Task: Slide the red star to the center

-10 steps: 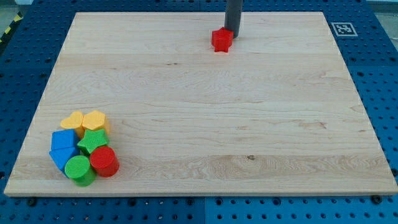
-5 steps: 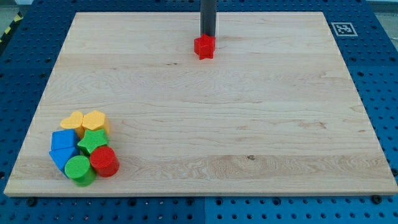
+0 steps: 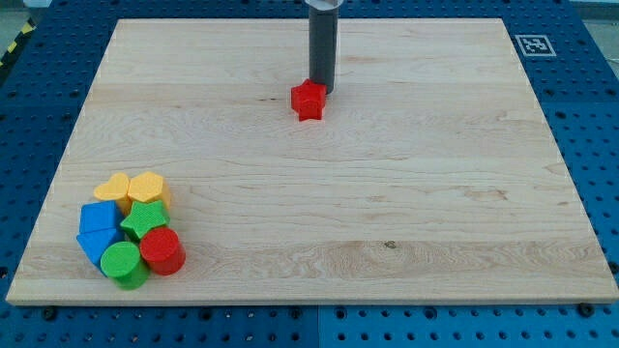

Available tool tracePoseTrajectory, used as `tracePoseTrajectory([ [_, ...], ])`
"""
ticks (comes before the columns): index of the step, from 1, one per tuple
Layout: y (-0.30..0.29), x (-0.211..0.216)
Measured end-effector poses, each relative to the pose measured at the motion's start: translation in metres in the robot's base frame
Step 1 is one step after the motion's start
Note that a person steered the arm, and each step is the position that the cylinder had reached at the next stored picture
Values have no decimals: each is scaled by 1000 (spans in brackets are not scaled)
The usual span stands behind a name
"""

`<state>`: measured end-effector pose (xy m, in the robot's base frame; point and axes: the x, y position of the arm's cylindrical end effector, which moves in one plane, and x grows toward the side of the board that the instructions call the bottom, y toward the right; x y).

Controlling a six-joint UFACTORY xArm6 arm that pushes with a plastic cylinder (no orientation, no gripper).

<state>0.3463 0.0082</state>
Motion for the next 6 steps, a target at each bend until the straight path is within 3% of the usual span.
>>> tracePoseTrajectory([
  [6,-20,14],
])
